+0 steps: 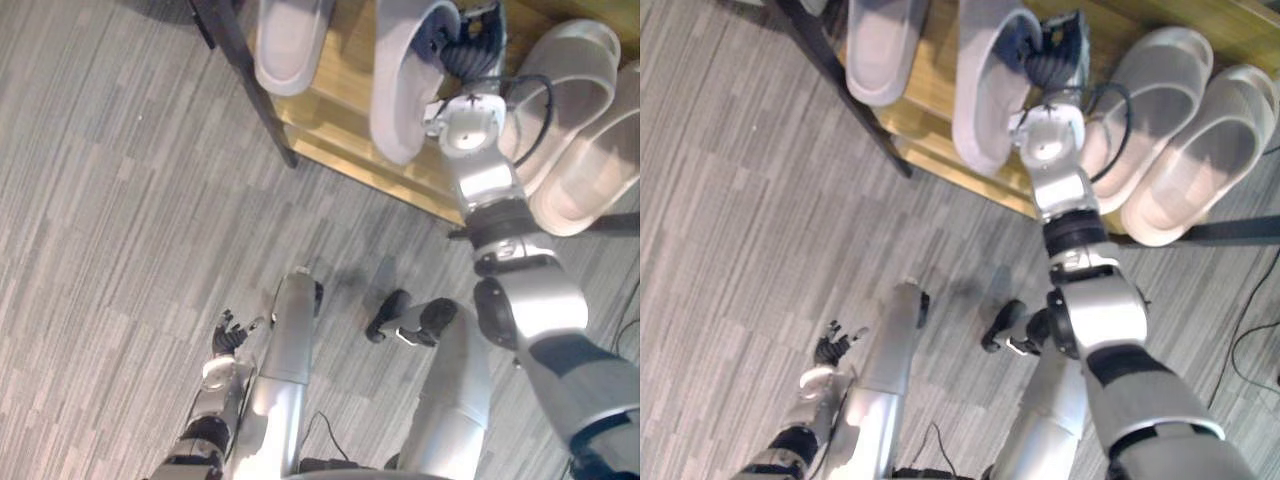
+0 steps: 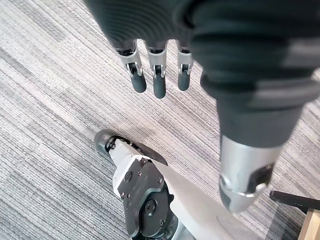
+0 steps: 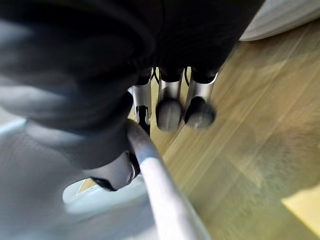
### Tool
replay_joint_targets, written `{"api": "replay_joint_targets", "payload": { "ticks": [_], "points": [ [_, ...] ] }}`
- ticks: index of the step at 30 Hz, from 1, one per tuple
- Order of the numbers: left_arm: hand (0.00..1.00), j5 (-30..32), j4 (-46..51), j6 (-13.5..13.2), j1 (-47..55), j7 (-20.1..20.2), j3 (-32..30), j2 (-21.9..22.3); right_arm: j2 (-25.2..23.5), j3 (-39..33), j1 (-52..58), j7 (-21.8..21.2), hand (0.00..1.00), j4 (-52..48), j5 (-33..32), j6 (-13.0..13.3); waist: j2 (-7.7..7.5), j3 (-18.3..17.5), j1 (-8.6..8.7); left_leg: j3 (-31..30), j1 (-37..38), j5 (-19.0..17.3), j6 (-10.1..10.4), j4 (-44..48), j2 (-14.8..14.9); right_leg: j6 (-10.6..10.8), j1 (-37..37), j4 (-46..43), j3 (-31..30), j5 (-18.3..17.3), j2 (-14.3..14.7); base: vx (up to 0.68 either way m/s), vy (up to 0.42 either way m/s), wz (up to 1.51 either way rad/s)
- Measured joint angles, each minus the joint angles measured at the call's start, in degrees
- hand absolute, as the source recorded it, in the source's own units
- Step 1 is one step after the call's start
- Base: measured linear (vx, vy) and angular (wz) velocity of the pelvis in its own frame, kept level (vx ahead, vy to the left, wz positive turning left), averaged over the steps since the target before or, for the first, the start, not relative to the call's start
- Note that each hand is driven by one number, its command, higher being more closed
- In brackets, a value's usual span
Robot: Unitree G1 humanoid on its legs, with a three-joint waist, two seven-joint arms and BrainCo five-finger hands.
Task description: Organize the slippers on the shoe rack
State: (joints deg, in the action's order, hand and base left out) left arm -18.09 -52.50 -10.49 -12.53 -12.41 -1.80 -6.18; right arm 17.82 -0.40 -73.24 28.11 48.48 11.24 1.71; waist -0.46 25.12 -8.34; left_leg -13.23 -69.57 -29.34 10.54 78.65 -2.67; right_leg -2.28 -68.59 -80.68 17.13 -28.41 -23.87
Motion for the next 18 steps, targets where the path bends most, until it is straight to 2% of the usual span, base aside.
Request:
{"api": "replay_joint_targets", "payload": {
  "ticks": [8,15,18],
  "points": [
    [0.0,0.01,-2.21,-0.2,-0.31,-1.03,-0.04,0.07,-0.58,-3.62,0.09,1.8,0.0,1.99,-7.77,0.16,0.01,-1.97,-0.06,-0.48,-0.32,0.22,0.22,-0.42,0.21,-0.16,-0.08,0.09,0.63,-0.33,0.11,0.02,-0.01,0.02],
    [0.0,0.02,-3.2,-0.35,-0.48,-1.08,-1.45,0.28,-4.54,-3.8,0.64,1.15,0.0,1.08,-11.79,1.58,-0.24,-2.96,-0.03,-0.08,0.8,0.38,0.36,-1.55,1.13,-0.53,0.68,1.11,0.61,-0.12,0.98,0.03,-0.004,-0.04],
    [0.0,0.01,-3.29,-0.37,-0.56,-1.09,-1.8,0.38,-6.39,-3.84,3.41,-0.3,0.0,-2.52,-13.13,2.05,-0.48,-3.3,-0.02,-0.08,2.47,0.7,0.63,-3.22,1.52,-0.83,2.09,2.43,0.95,0.05,1.26,0.03,-0.011,0.0]
  ]
}}
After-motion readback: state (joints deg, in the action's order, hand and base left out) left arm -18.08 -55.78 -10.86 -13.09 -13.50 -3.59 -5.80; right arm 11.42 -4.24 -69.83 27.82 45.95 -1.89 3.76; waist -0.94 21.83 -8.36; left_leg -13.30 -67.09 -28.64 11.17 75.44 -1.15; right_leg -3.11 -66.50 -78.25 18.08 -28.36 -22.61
